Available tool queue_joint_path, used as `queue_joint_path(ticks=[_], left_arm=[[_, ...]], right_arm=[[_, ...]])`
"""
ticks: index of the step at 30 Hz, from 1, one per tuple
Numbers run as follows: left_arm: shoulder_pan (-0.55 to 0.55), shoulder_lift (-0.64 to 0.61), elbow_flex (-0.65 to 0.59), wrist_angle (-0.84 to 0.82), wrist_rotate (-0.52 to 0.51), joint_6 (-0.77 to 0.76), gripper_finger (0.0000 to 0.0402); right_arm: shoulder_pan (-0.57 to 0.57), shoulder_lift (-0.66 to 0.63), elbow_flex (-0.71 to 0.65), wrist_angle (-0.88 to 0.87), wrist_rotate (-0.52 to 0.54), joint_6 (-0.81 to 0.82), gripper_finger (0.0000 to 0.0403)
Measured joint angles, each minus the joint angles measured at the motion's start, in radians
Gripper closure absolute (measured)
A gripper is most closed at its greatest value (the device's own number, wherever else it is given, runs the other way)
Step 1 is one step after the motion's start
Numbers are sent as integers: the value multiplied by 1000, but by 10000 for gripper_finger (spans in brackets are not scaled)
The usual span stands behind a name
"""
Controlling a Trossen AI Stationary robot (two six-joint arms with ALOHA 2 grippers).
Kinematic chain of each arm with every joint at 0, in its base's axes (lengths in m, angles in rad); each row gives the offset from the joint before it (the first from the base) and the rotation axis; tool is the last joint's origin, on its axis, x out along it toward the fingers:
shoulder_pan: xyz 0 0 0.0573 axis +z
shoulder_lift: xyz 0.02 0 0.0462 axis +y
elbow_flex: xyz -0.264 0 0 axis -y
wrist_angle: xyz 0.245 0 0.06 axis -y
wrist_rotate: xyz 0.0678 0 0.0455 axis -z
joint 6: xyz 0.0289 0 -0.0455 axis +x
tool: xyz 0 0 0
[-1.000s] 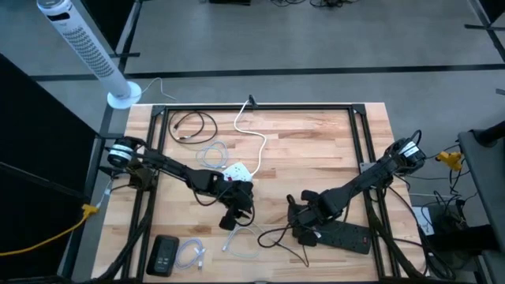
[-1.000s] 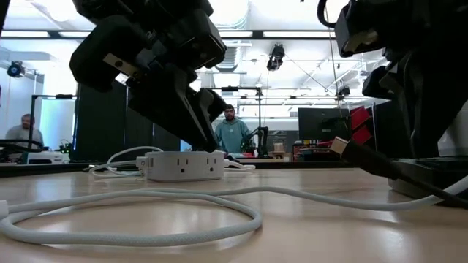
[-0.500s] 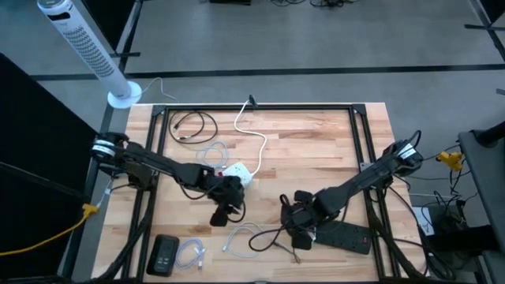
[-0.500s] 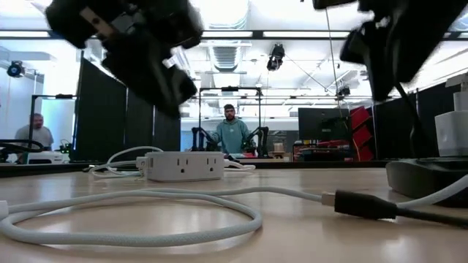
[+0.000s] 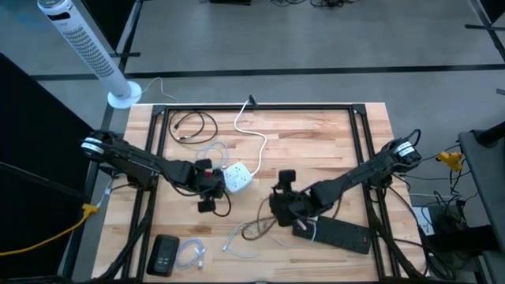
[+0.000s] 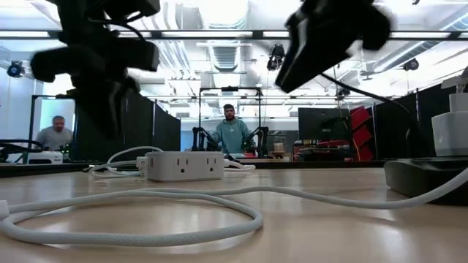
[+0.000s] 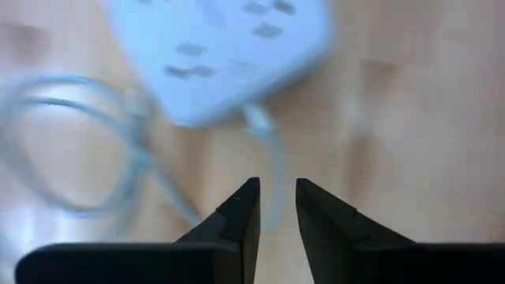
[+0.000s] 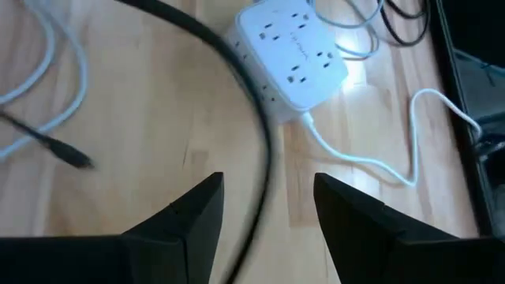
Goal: Plug in charger cables
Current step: Insert the black charger cable into the white outlet
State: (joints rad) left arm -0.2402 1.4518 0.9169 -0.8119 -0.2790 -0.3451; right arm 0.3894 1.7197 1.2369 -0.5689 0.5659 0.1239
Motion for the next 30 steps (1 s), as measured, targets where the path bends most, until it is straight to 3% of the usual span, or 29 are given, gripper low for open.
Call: queue_joint_path(ticks=[3,5,11,13,21,30], left_arm=[[3,-30,0,-2,-122,26,331],[9,-49,0,-3,-165,41,331],[13,-82,0,1,-174,42,331],[13,-82,0,9,-174,42,331],[13,-71,0,78,-173,49,331],[13,-70,1,82,-148,36,331]], right_arm=[[-41,0,-51,92,-58,-23,225],[-66,0,-83,107,-153,-29,228],[-98,-2,-96,104,-713,76,227],[-91,-3,-78,106,-801,94,227],[-72,-36,15,12,-835,89,227],[-43,-101,166,-384,-823,103,228]])
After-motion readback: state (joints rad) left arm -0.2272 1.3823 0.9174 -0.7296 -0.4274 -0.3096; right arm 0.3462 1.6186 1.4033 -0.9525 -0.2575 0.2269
